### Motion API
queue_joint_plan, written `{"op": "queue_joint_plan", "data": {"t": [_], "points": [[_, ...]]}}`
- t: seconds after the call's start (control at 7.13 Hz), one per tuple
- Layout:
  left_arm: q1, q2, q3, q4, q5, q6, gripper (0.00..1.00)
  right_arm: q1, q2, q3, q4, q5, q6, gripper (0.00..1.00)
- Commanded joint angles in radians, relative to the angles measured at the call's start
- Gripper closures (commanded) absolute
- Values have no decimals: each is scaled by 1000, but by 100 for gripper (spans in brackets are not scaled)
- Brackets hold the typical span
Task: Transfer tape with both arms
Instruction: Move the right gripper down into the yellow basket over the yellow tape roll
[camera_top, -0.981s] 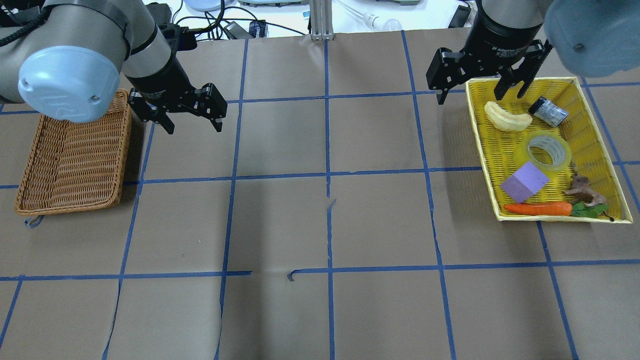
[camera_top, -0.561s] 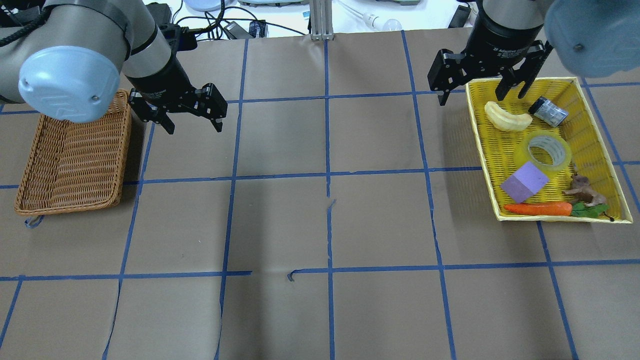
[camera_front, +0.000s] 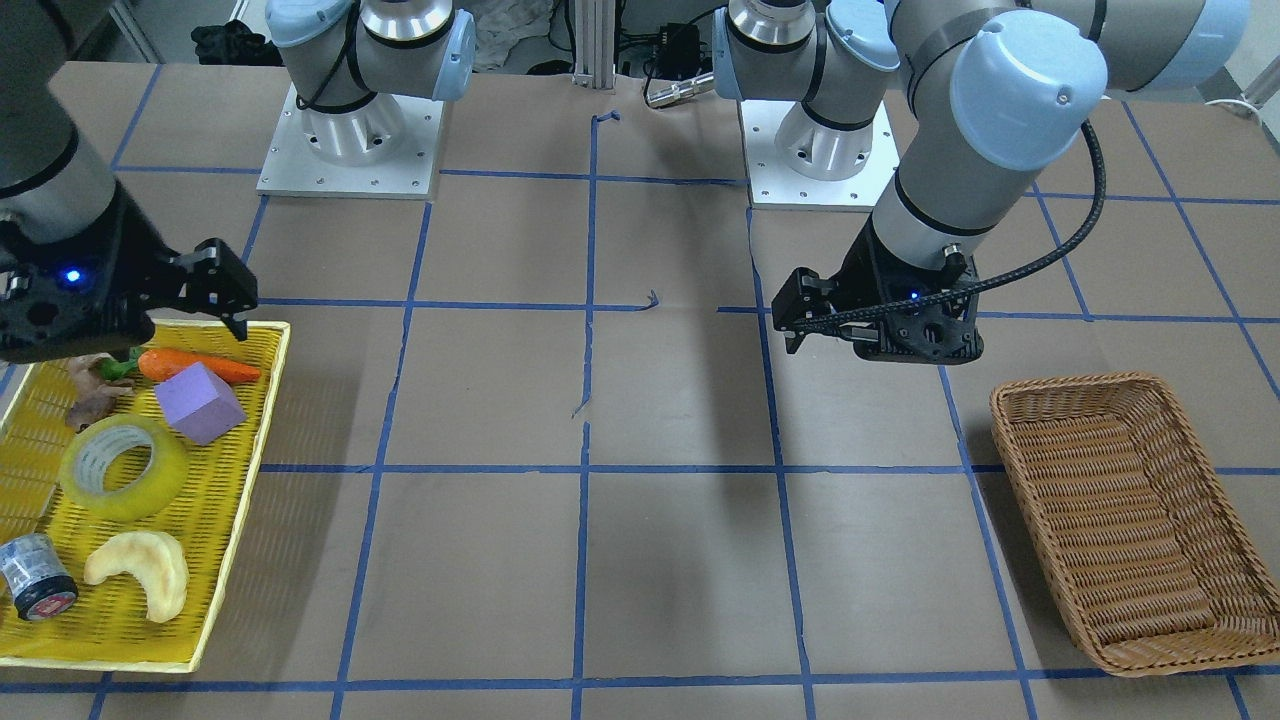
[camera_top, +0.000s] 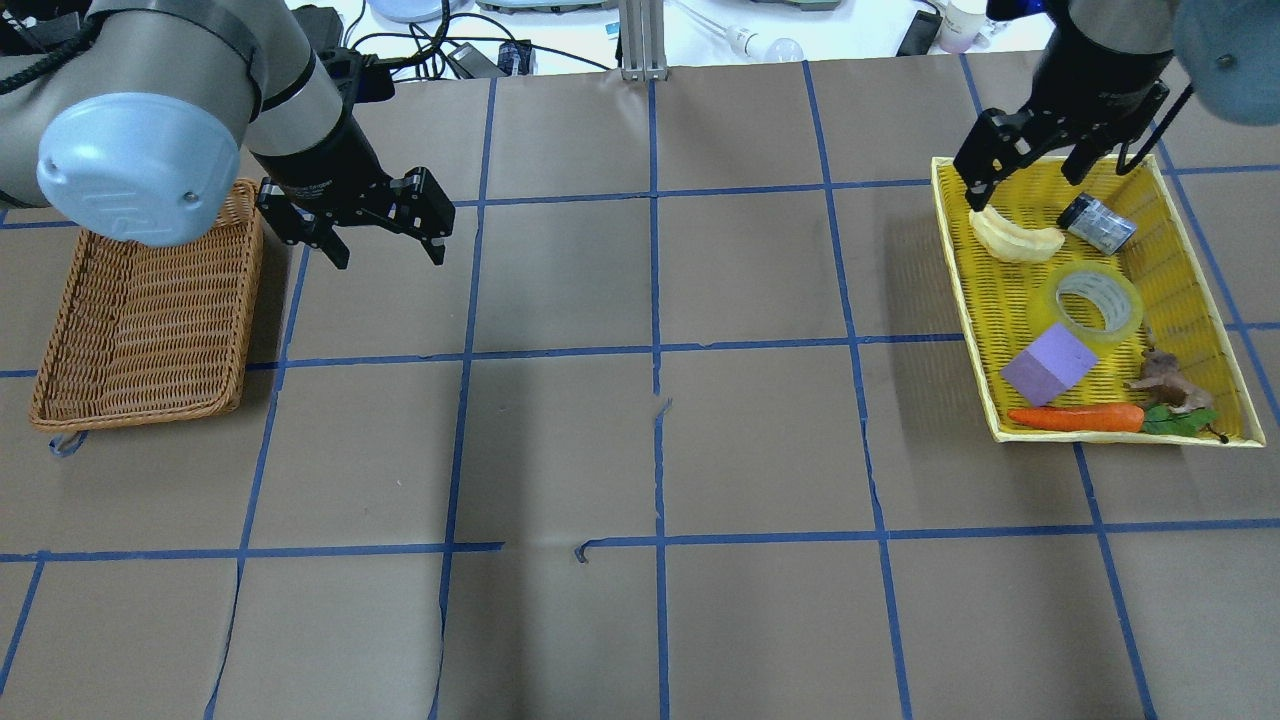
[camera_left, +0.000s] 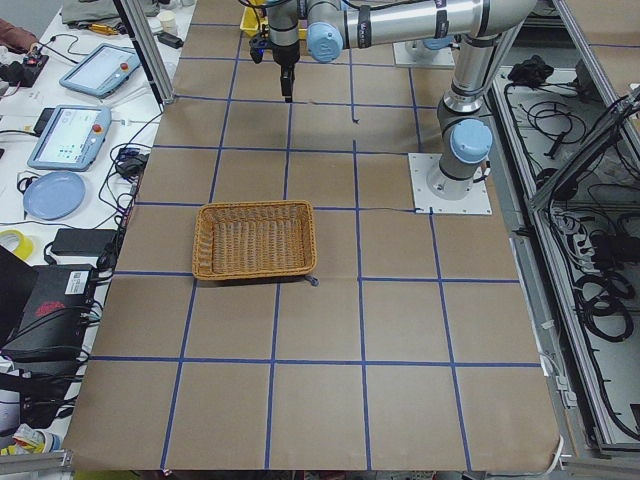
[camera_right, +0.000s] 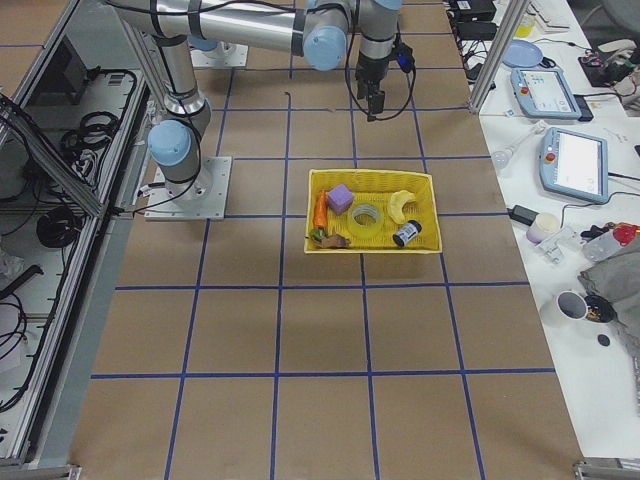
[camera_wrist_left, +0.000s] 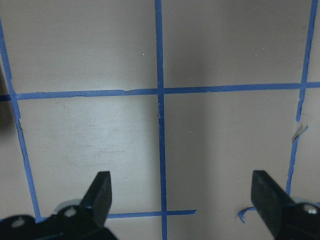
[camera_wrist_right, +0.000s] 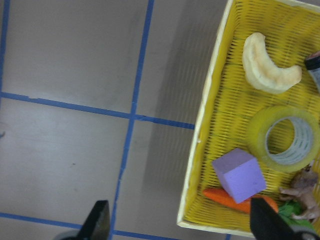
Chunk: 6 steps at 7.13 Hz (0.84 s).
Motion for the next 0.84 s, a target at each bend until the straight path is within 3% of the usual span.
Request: {"op": "queue_joint_plan", "data": {"t": [0.0, 0.42, 0.7], "points": [[-2, 1, 1, 0, -1, 0, 0, -121, 125, 46, -180, 0, -289, 0], [-2, 0, 1, 0, -2, 0, 0, -263, 264, 96, -412, 1, -425, 4], [-2, -1, 1, 0, -2, 0, 0, -290, 340, 100, -448, -2, -428, 10]]}}
